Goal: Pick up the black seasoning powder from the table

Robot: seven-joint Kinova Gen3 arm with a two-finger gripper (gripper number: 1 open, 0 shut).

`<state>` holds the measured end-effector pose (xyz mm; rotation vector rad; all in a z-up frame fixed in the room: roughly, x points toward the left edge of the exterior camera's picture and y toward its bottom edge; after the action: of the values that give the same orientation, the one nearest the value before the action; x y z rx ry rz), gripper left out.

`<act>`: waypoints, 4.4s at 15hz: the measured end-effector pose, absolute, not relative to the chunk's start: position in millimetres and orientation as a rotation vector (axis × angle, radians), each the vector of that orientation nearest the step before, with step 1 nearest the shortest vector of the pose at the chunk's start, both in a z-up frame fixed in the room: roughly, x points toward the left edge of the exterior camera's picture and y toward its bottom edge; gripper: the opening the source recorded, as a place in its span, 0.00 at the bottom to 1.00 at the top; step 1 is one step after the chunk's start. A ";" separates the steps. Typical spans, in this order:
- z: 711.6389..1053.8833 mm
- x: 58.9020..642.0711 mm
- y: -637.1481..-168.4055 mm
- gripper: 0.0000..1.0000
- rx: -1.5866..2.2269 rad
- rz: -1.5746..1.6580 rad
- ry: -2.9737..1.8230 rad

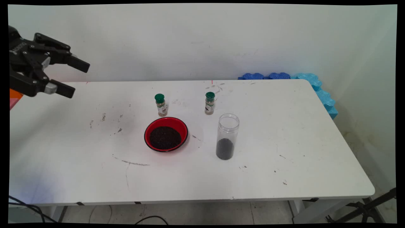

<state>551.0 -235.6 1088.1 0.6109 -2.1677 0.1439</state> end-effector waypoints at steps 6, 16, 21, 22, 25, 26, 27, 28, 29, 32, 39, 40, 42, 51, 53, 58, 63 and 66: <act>1083.3 550.7 -237.5 1.00 0.610 0.136 -2.169; 1049.7 546.3 -253.2 1.00 0.603 0.142 -2.156; 1012.7 522.9 -261.5 1.00 0.625 0.167 -2.144; 1004.4 517.3 -262.8 1.00 0.629 0.170 -2.144; 981.4 501.2 -267.5 1.00 0.637 0.180 -2.141; 972.0 494.2 -270.0 1.00 0.639 0.184 -2.138; 962.1 486.9 -272.6 1.00 0.641 0.187 -2.135; 953.7 480.0 -275.4 1.00 0.640 0.190 -2.132; 944.0 471.8 -279.1 1.00 0.638 0.192 -2.128; 916.6 447.0 -291.8 1.00 0.621 0.197 -2.123; 864.5 402.3 -328.5 1.00 0.564 0.207 -2.133; 857.4 396.0 -333.6 1.00 0.554 0.206 -2.138; 846.6 385.0 -341.4 1.00 0.537 0.202 -2.144; 812.9 336.8 -373.8 1.00 0.472 0.193 -2.149; 810.0 330.6 -377.4 1.00 0.464 0.191 -2.144; 802.9 313.2 -386.3 1.00 0.440 0.186 -2.127; 799.1 300.0 -393.6 1.00 0.423 0.189 -2.112; 798.0 295.0 -396.8 1.00 0.418 0.191 -2.105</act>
<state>295.0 -396.8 798.0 0.4176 -2.1054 0.1913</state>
